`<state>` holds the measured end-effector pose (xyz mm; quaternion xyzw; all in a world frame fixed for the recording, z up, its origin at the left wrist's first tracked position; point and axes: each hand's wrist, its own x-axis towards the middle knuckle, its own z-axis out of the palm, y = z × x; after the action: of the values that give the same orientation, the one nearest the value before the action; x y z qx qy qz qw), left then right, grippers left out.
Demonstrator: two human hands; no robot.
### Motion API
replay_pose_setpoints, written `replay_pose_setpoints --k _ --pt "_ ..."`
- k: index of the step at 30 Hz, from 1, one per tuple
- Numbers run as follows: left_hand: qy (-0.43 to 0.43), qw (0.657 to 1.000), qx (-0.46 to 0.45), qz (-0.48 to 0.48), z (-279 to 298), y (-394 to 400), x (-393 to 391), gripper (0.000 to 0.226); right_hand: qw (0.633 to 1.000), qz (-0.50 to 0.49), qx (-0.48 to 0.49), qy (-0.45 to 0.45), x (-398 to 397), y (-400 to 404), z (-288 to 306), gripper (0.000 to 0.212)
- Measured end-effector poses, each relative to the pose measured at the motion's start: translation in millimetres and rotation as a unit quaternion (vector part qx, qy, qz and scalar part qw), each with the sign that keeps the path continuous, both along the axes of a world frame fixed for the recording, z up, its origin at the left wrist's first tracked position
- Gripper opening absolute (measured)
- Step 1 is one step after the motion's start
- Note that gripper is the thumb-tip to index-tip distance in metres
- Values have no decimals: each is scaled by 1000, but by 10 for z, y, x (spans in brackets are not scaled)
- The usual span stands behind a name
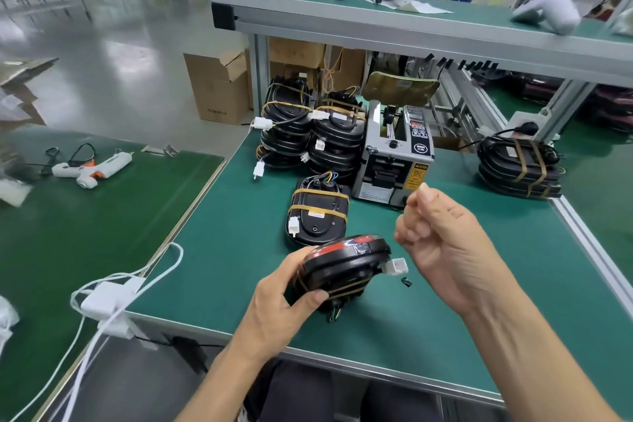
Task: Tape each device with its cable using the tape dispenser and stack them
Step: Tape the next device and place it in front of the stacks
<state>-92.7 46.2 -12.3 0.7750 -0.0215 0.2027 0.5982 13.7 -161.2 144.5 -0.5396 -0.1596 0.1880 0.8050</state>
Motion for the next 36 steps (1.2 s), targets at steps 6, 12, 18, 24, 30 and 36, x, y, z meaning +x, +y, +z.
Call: replay_pose_setpoints --k 6,12,18,24,30,36 --pt "0 1000 1 0 22 -2 -7 60 996 -39 -66 -55 11 -24 -50 28" --pt "-1 1000 4 5 24 -3 -16 60 966 -168 -178 -85 79 -280 -360 19" --pt "-20 999 -32 30 -7 5 -9 55 845 -98 -491 -186 70 -473 -894 20" --pt "-20 997 -43 59 51 5 -2 45 792 -63 -569 -211 116 -197 -1062 15" --pt "-10 998 -39 45 65 2 -27 49 741 -53 -609 -276 166 -61 -1136 15" --pt "-8 998 -47 38 79 -3 -32 55 718 -30 -629 -299 205 -69 -1199 11"
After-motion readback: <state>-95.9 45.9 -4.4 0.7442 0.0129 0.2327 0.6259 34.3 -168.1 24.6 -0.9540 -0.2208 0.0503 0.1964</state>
